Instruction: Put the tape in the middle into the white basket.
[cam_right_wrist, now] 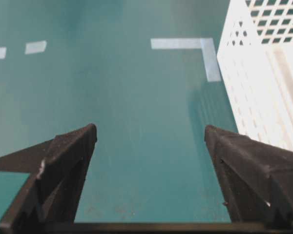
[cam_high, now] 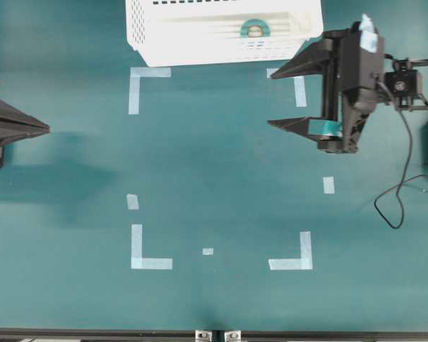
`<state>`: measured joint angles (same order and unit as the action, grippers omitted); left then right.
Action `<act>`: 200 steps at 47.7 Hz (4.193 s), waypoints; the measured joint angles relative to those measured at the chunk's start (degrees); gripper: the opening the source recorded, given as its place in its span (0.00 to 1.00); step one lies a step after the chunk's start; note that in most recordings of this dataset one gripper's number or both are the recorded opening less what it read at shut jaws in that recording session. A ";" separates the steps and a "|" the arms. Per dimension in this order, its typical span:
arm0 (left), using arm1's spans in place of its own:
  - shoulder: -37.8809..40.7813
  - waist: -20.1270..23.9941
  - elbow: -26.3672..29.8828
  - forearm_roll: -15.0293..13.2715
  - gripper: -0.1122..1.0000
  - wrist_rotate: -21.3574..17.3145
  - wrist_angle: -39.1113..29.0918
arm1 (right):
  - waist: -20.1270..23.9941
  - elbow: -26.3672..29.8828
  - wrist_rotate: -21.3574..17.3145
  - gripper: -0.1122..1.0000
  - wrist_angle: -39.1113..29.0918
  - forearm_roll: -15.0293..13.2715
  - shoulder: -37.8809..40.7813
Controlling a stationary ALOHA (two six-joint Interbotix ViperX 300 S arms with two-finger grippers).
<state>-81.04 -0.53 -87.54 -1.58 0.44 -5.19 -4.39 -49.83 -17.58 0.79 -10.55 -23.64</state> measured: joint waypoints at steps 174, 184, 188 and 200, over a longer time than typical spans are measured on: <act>0.00 0.70 -0.09 0.00 0.00 0.00 0.00 | 0.00 -37.35 -0.79 0.94 -1.93 -0.09 -44.91; 0.00 0.70 -0.09 0.00 0.00 0.00 0.00 | 0.00 -37.35 -0.79 0.94 -1.85 -0.09 -45.00; 0.00 0.70 -0.09 0.00 0.00 0.00 0.09 | 0.00 -37.35 -0.79 0.94 -1.93 -0.09 -45.00; 0.00 0.70 -0.09 0.09 0.00 0.00 0.00 | 0.00 -37.35 -0.79 0.94 -1.93 -0.09 -45.00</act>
<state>-81.04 0.18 -87.63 -1.49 0.44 -5.19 -4.39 -87.19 -18.37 -1.14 -10.63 -68.64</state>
